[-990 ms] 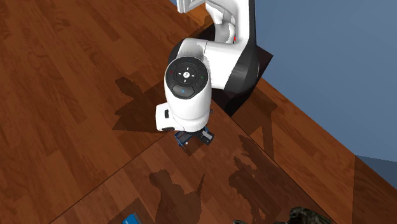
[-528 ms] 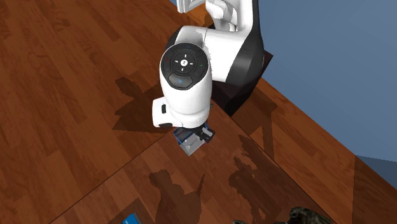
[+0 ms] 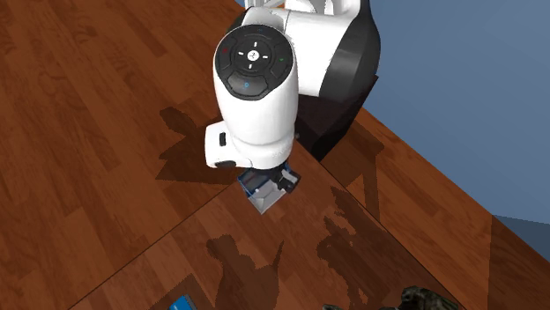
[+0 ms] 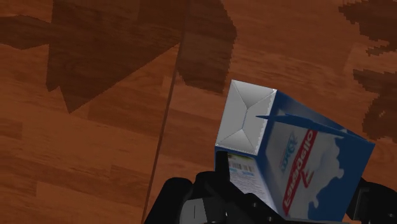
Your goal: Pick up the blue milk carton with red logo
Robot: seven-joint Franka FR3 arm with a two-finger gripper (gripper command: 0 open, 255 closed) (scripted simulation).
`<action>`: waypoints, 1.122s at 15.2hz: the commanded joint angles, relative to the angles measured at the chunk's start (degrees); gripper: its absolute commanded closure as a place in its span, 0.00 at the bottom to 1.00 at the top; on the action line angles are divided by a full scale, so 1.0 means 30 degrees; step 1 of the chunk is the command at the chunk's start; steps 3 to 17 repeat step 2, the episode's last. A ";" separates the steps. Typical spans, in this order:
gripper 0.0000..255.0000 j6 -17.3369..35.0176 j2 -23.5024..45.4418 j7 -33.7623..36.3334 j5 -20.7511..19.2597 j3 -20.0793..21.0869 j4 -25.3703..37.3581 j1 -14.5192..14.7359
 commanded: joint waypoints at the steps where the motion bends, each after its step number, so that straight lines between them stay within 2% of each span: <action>1: 1.00 -0.0344 0.0023 -0.0044 -0.0010 -0.0004 0.0396 0.0006; 17: 1.00 -0.0347 0.0028 -0.0043 -0.0011 -0.0004 0.0402 0.0008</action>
